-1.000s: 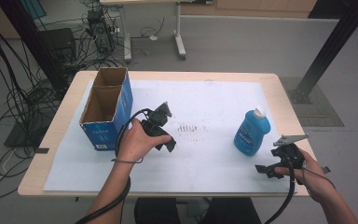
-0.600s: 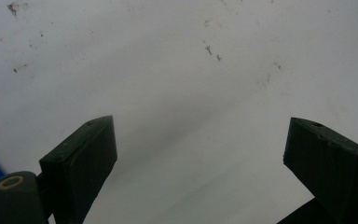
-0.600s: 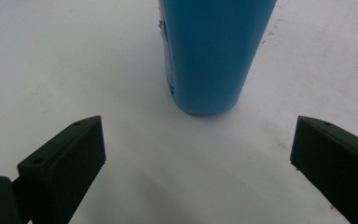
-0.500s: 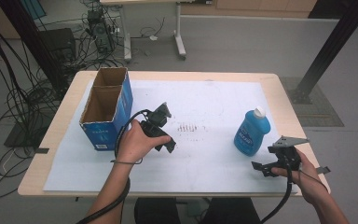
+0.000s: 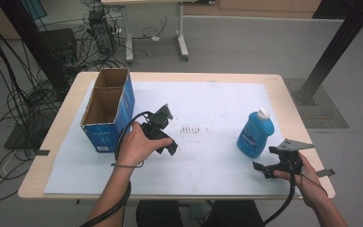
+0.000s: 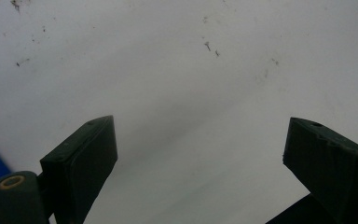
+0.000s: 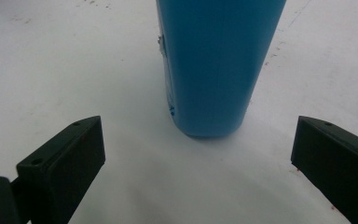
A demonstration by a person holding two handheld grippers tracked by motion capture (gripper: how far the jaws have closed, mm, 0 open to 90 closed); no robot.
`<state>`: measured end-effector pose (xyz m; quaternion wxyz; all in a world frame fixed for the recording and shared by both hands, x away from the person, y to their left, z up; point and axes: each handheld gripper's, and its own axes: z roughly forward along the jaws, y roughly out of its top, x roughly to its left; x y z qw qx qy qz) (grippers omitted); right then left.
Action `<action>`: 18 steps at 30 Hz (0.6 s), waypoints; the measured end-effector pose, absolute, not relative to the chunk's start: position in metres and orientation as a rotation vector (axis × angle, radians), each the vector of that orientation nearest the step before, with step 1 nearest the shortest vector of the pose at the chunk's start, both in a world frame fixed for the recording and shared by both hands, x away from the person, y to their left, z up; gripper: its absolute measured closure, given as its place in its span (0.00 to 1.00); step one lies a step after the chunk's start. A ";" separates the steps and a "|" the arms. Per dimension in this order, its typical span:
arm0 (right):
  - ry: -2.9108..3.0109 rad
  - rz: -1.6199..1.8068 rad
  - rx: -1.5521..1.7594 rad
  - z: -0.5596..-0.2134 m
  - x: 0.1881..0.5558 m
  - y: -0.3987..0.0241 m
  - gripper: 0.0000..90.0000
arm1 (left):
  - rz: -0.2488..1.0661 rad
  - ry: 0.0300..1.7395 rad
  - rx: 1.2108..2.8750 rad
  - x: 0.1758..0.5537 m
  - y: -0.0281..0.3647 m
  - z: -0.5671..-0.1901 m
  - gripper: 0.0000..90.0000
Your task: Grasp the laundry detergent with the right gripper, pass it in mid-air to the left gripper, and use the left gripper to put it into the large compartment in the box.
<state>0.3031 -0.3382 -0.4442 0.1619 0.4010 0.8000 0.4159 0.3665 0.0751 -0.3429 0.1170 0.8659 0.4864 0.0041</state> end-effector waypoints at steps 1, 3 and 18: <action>2.280 1.194 1.147 -0.445 0.303 -0.338 0.03 | 0.012 1.423 2.534 0.366 0.075 -0.343 0.11; 2.270 1.211 1.139 -0.447 0.304 -0.338 0.03 | 0.015 1.423 2.531 0.366 0.075 -0.342 0.11; 2.190 1.327 1.115 -0.455 0.308 -0.339 0.02 | 0.013 1.422 2.531 0.366 0.074 -0.341 0.11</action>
